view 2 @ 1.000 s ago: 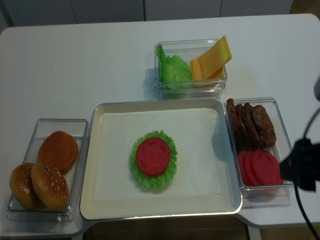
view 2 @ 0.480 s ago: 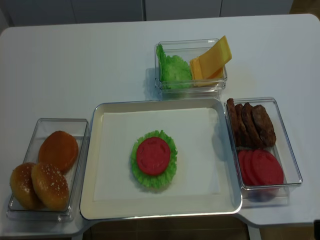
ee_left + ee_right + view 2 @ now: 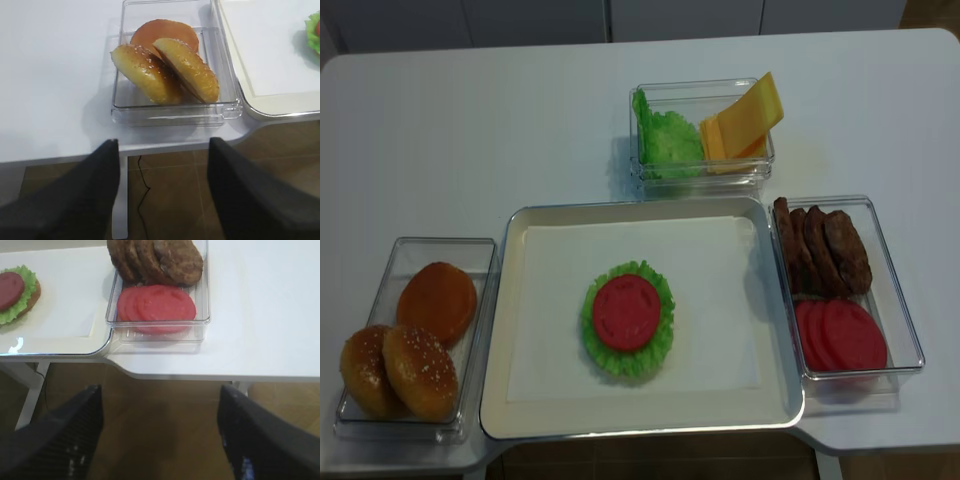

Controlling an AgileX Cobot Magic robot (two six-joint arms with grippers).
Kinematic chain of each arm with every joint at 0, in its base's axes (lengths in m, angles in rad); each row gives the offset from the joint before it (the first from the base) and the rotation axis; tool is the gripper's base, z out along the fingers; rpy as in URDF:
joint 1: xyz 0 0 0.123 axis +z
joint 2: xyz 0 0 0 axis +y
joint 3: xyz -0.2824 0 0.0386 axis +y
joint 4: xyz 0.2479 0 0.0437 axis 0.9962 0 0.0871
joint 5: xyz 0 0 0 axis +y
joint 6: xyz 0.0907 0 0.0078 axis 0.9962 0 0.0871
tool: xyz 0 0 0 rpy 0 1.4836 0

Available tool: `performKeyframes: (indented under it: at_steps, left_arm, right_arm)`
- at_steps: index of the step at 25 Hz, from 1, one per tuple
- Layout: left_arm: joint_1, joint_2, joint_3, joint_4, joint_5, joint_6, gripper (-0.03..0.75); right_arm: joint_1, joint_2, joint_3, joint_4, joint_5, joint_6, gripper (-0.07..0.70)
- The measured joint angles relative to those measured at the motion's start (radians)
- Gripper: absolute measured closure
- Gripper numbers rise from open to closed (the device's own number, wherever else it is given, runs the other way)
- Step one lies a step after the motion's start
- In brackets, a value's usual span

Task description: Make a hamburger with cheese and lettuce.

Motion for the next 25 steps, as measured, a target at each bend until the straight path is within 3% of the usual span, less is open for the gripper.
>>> performKeyframes:
  at_steps: [9,18,25]
  left_arm:
    - [0.000,0.000,0.000,0.000,0.000,0.000,0.301]
    - [0.000,0.000,0.000,0.000,0.000,0.000,0.301]
    - [0.000,0.000,0.000,0.000,0.000,0.000,0.301]
  right_arm:
    - [0.000,-0.100,0.086,-0.025,0.001,-0.012,0.079]
    - [0.000,-0.100,0.137,-0.061,-0.118,-0.099,0.079]
    - [0.000,-0.100,0.145,-0.066,-0.124,-0.101,0.079]
